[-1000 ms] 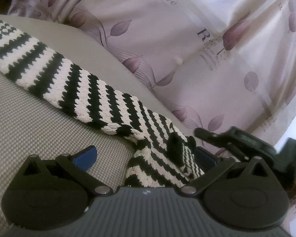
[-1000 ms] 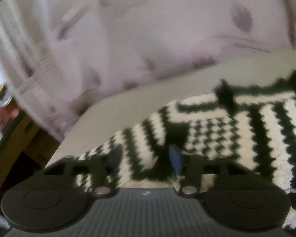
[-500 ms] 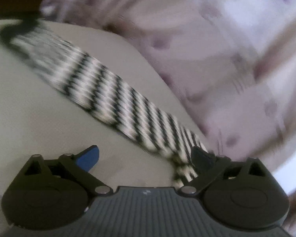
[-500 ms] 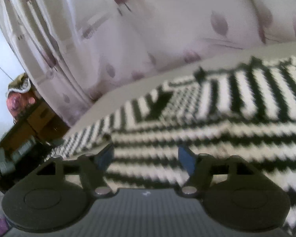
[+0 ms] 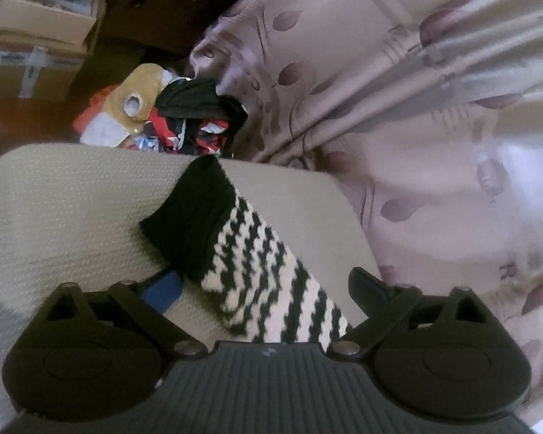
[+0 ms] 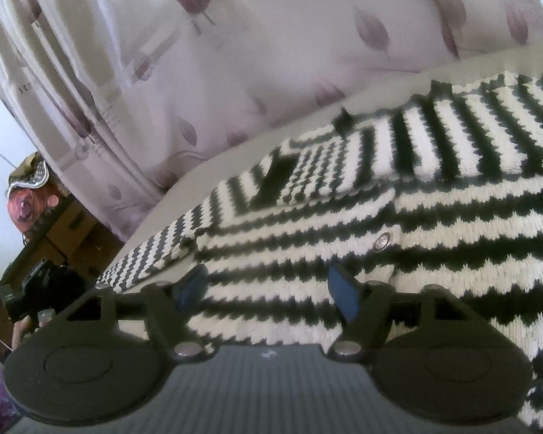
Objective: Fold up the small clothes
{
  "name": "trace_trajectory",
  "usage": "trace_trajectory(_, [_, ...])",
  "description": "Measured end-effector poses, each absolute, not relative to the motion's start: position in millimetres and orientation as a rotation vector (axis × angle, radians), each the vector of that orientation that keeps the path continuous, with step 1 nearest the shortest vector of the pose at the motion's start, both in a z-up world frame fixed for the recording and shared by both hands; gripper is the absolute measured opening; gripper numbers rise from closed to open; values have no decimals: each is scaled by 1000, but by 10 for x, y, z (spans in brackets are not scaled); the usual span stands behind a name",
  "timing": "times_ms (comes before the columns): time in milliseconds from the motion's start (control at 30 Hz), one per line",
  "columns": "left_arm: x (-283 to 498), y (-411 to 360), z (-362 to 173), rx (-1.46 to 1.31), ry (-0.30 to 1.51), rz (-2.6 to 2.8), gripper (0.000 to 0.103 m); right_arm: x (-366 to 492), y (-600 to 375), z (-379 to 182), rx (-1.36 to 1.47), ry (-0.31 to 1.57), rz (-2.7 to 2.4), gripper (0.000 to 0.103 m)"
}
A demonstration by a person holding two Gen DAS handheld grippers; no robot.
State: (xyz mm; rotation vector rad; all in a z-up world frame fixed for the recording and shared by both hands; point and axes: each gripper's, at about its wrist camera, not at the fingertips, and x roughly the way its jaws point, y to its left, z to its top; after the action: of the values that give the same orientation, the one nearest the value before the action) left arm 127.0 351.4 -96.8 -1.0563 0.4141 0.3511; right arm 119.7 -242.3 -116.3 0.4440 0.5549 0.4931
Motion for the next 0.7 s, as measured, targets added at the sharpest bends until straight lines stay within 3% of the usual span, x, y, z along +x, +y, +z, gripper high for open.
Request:
trace_trajectory(67, [1403, 3559, -1004, -1023, 455, 360, 36, 1167, -2450, -1170, 460, 553, 493, 73])
trace_trajectory(100, [1497, 3595, -1061, -1026, 497, 355, 6, 1148, -2466, -1171, 468, 551, 491, 73])
trace_trajectory(200, [1595, 3590, -1050, -980, 502, 377, 6, 1073, -2541, -1147, 494, 537, 484, 73])
trace_trajectory(367, [1818, 3188, -450, -848, 426, 316, 6, 885, -2819, -1035, 547, 476, 456, 73])
trace_trajectory(700, [2604, 1235, 780, -671, 349, -37, 6, 667, -3704, -1131, 745, 387, 317, 75])
